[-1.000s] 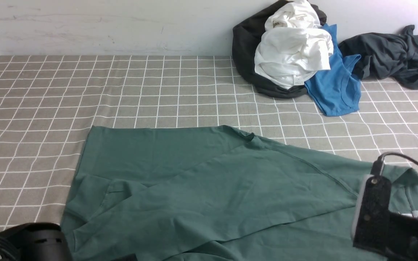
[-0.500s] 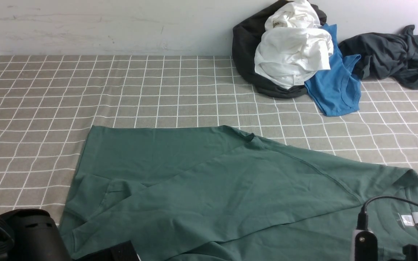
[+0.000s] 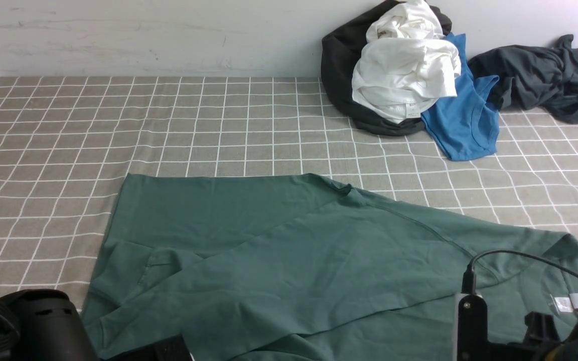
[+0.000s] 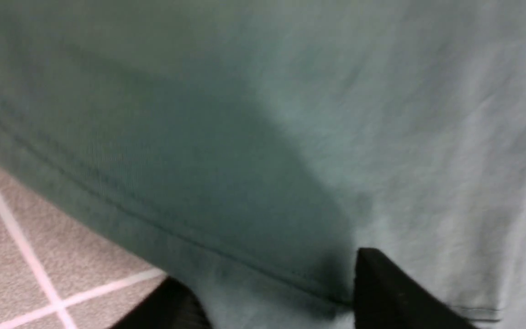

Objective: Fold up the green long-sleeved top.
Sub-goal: Use both arms simultaneously to clamp the lower edge of the clothing fabric, then use both arms to drag the lower edge of the fabric forward and fold it over the upper edge

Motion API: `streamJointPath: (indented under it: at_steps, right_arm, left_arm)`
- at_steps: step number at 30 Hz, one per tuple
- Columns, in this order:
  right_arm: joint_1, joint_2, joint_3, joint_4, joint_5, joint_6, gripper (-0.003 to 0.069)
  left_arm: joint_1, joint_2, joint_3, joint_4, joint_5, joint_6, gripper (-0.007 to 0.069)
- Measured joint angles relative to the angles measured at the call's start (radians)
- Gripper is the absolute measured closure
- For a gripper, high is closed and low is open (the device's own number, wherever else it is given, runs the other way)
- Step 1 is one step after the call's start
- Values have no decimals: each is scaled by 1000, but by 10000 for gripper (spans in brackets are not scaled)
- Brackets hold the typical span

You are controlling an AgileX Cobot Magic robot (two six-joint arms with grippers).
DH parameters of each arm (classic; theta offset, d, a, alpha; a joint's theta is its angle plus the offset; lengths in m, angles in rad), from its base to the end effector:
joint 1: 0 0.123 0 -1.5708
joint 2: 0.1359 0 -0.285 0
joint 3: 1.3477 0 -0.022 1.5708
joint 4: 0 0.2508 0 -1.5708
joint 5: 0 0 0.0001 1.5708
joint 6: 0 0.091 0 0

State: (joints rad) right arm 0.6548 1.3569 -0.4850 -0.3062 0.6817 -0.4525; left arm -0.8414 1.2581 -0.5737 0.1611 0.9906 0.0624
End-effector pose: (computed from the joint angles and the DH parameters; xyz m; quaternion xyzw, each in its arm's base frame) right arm 0.1550 0.0972 0.1569 -0.6153 0.7800 -0.0964 0.0616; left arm 0.1214 -0.1175 0.1905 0.4754 0.8772 0.0651 0.0176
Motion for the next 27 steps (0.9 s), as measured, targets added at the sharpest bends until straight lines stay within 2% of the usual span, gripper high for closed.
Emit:
streamJointPath:
  at_steps: [4,5,6,8,10,15,19,20,23,27]
  right_arm:
    - [0,0,-10,-2,19,0,428]
    - [0,0,-10,-2,20,0,435]
    - [0,-1,-10,-3,32,0,503]
    - [0,-9,-12,-3,44,-1,544]
    - [0,-46,-32,-8,88,-3,633]
    - [-21,-126,-160,-54,183,-4,652]
    - [-129,-108,-297,-19,157,-33,652]
    - [-135,-108,-303,-14,157,-33,652]
    - [-255,-7,-434,120,126,-163,652]
    - [-343,125,-579,263,164,-302,652]
  left_arm:
    - [0,0,0,0,0,0,601]
    - [0,0,0,0,0,0,601]
    - [0,0,0,0,1,0,601]
    - [0,0,0,0,6,0,601]
    - [2,0,-6,3,42,0,601]
    - [91,0,-96,52,130,38,601]
    - [236,9,-243,75,136,130,601]
    - [236,10,-251,75,136,136,601]
    - [374,67,-405,69,107,264,601]
    - [484,195,-569,59,68,378,601]
